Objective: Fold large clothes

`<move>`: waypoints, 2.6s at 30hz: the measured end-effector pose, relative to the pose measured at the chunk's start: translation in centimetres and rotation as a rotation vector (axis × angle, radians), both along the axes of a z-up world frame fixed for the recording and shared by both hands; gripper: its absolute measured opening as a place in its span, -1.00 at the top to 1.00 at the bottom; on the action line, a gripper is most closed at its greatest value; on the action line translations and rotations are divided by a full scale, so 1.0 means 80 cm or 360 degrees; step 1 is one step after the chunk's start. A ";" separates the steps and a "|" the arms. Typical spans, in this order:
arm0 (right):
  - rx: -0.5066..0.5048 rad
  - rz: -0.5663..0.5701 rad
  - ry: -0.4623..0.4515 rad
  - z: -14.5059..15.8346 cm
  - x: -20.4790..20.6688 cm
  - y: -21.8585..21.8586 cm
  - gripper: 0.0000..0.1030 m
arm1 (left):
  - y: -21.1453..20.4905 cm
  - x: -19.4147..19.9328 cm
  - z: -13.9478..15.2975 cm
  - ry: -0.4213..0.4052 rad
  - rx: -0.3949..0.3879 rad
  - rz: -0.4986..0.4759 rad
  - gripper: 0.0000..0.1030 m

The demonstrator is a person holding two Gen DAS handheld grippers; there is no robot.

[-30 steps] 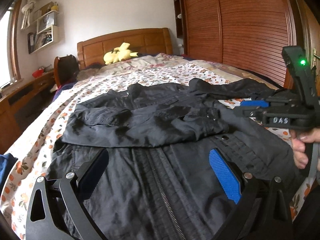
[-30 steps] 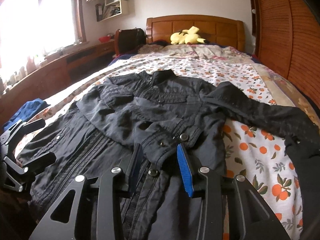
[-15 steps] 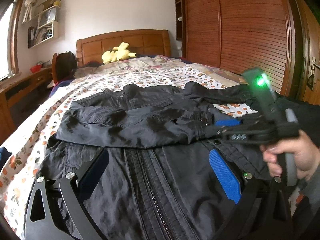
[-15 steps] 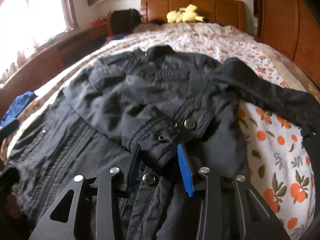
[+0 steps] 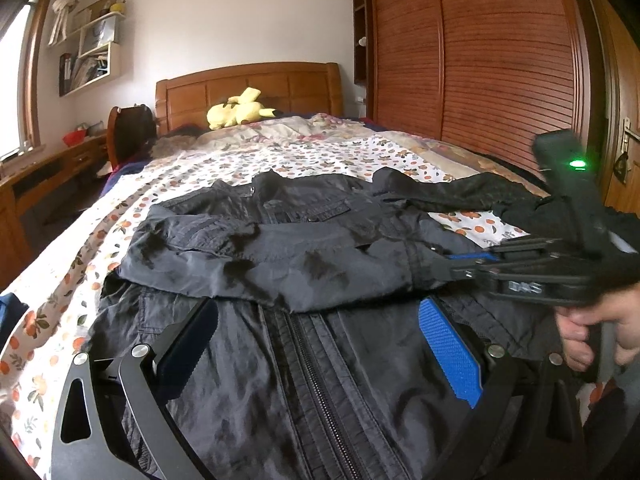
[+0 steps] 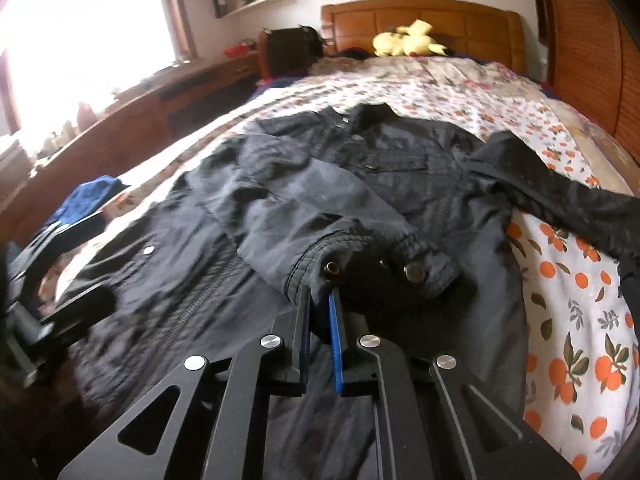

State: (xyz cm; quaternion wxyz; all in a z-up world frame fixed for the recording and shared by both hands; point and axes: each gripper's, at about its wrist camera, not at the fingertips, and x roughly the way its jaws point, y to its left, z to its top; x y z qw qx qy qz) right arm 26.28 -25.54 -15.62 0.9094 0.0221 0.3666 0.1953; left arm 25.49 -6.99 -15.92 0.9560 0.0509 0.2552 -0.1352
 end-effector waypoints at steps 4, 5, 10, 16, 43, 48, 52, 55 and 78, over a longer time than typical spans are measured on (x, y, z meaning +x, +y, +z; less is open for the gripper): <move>-0.0066 -0.0004 -0.0068 0.011 -0.020 0.006 0.73 | 0.002 -0.001 0.002 -0.0002 0.0001 0.0003 -0.96; -0.0077 -0.0011 -0.0081 0.013 -0.022 0.005 0.71 | 0.002 -0.002 0.003 -0.0002 0.0005 0.0002 -0.96; -0.0083 -0.0074 -0.0142 0.023 -0.026 -0.011 0.48 | 0.007 -0.007 0.018 -0.0021 0.0006 0.0006 -0.96; -0.0091 -0.0090 -0.0163 0.021 -0.023 -0.017 0.48 | 0.011 -0.019 0.045 -0.0052 -0.0005 0.0000 -0.96; -0.0178 -0.0216 -0.0071 -0.033 -0.005 -0.028 0.48 | 0.026 0.077 -0.013 0.0014 -0.0005 -0.0090 -0.96; -0.0173 -0.0222 -0.0102 -0.030 -0.011 -0.030 0.37 | 0.034 0.092 -0.035 0.0064 -0.0028 -0.0072 -0.96; -0.0171 -0.0231 -0.0121 -0.027 -0.015 -0.031 0.33 | 0.040 0.095 -0.046 0.0082 -0.0063 -0.0044 -0.96; -0.0171 -0.0234 -0.0133 -0.024 -0.018 -0.032 0.31 | 0.040 0.093 -0.050 0.0068 -0.0059 -0.0027 -0.96; -0.0238 -0.0621 -0.0105 0.016 0.082 -0.138 0.06 | 0.045 0.082 -0.045 -0.0024 -0.0087 0.0015 -0.96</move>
